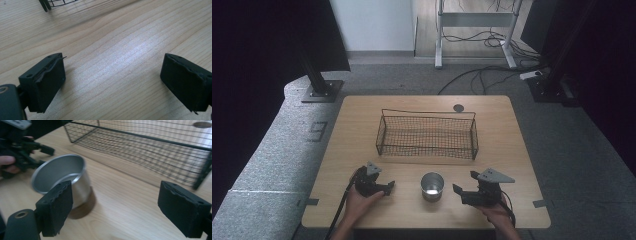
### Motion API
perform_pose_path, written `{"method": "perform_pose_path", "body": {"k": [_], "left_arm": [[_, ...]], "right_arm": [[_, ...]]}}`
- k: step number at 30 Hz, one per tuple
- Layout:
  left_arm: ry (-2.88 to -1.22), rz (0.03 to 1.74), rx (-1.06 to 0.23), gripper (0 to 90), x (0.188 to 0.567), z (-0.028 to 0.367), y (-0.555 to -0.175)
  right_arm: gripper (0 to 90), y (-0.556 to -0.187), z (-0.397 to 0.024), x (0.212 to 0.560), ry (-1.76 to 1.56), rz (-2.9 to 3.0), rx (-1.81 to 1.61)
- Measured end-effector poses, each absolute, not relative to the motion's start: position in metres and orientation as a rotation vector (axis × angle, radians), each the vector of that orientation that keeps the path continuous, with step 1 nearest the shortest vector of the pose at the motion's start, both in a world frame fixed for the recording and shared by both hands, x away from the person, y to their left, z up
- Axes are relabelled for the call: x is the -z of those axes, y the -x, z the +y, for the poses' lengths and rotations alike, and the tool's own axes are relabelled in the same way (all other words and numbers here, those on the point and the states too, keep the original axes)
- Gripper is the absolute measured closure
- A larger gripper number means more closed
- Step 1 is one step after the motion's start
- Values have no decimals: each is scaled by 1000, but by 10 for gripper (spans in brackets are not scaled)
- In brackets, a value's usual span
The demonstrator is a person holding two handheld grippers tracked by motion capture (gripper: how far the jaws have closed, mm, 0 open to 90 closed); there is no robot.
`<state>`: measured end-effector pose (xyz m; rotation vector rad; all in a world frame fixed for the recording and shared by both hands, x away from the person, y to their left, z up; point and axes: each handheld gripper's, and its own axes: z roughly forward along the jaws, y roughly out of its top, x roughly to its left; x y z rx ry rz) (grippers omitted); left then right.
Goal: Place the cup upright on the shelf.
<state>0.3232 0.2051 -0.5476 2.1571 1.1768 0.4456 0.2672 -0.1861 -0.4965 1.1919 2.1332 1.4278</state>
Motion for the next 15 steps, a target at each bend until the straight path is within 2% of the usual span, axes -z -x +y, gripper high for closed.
{"method": "perform_pose_path", "body": {"k": [15], "left_arm": [[-2159, 1175, -446, 58, 548, 205, -324]], "right_arm": [[122, -266, -138, 496, -1099, 2234, -1477]]}}
